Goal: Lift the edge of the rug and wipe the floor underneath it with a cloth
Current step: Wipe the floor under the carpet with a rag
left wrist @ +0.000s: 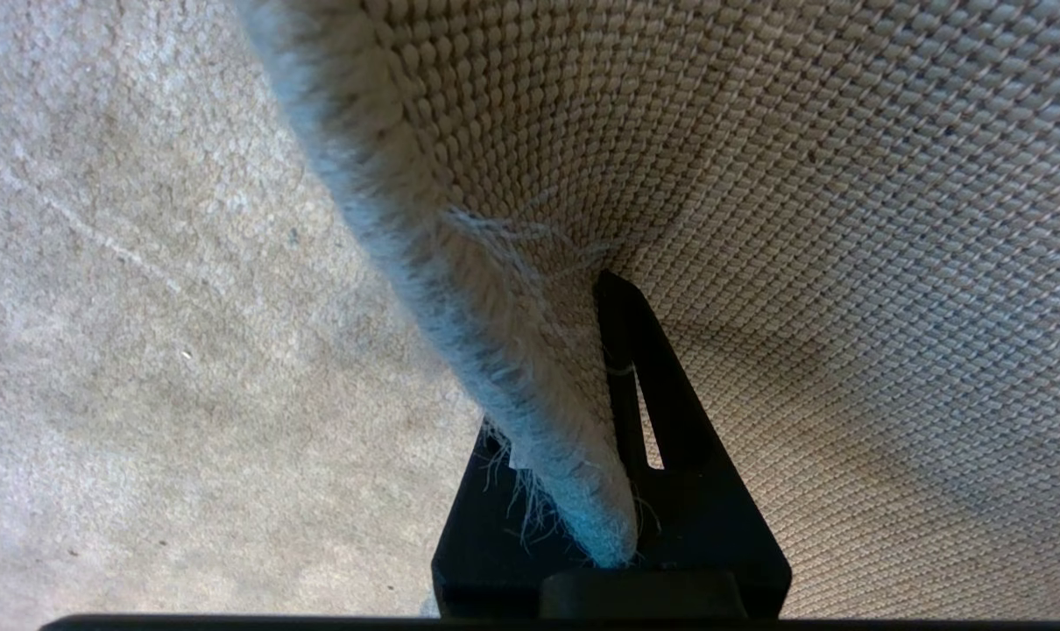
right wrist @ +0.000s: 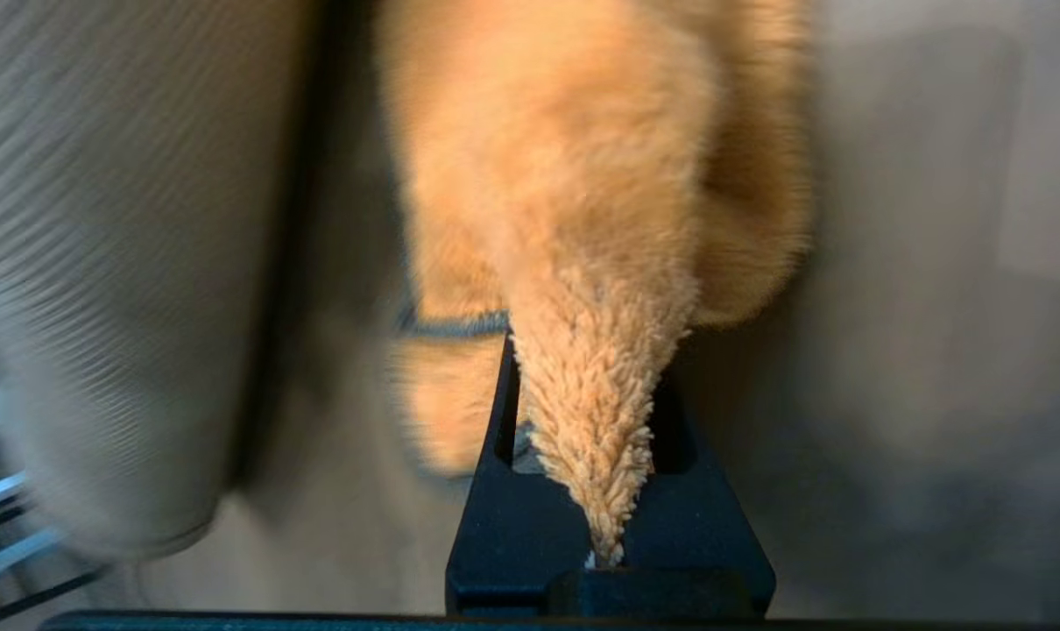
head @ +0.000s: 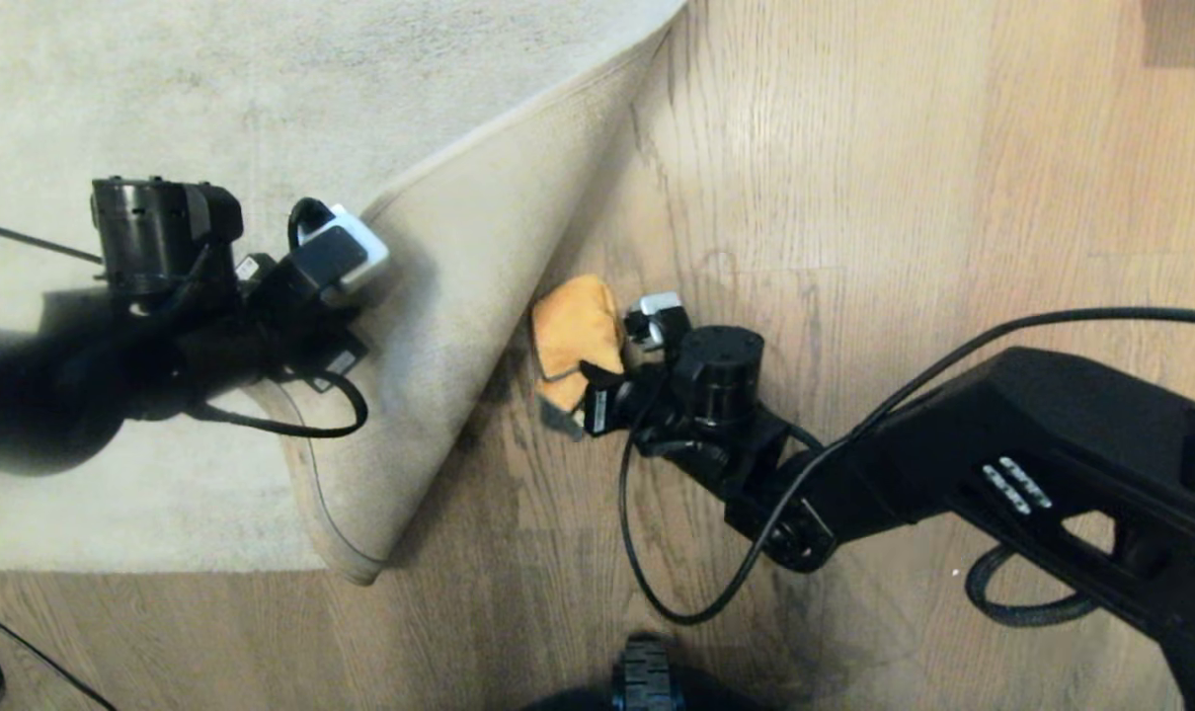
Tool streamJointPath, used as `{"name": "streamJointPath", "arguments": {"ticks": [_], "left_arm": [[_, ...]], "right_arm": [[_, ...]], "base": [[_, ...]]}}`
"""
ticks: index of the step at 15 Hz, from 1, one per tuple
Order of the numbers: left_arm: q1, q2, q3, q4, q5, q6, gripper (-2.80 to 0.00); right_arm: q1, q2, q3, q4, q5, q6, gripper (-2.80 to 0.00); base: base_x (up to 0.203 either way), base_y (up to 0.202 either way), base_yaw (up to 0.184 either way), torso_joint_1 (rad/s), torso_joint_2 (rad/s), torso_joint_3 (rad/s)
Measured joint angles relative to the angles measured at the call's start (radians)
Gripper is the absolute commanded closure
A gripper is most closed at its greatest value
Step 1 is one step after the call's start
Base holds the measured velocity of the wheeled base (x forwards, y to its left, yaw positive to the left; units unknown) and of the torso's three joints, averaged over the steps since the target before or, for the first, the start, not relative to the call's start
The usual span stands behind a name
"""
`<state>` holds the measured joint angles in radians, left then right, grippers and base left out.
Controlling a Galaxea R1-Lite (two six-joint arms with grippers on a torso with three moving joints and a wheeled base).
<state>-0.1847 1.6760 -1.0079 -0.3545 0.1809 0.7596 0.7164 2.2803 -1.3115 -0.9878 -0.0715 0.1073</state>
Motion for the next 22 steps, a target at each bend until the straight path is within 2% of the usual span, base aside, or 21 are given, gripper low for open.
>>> {"name": "streamJointPath", "arguments": {"ticks": [5,9,16,20,22], "left_arm": [[0.003,0.0,0.003,-0.001,-0.001,-0.003,0.0],[0.01,-0.003,0.007,0.0,-0.002,-0.013,0.0],[0.01,-0.009,0.007,0.0,-0.004,-0.013,0.0],[0.007,-0.009,0.006,0.0,-0.004,-0.013,0.0],[0.005,-0.009,0.006,0.0,-0.004,-0.013,0.0]], "right_arm": [[-0.088,-0.087,-0.096,0.105,0.0,-0.017,0.0],[-0.108,-0.222,-0.082,0.14,-0.038,-0.018,0.0],[-0.143,-0.519,0.178,0.143,-0.086,-0.065,0.0],[-0.26,-0.669,0.352,0.119,-0.092,-0.087,0.0],[-0.324,-0.733,0.443,0.058,-0.09,-0.087,0.0]], "base": [[0.0,0.0,0.0,0.0,0.0,0.0],[0.0,0.0,0.0,0.0,0.0,0.0],[0.0,0.0,0.0,0.0,0.0,0.0],[0.0,0.0,0.0,0.0,0.0,0.0],[0.0,0.0,0.0,0.0,0.0,0.0]]}}
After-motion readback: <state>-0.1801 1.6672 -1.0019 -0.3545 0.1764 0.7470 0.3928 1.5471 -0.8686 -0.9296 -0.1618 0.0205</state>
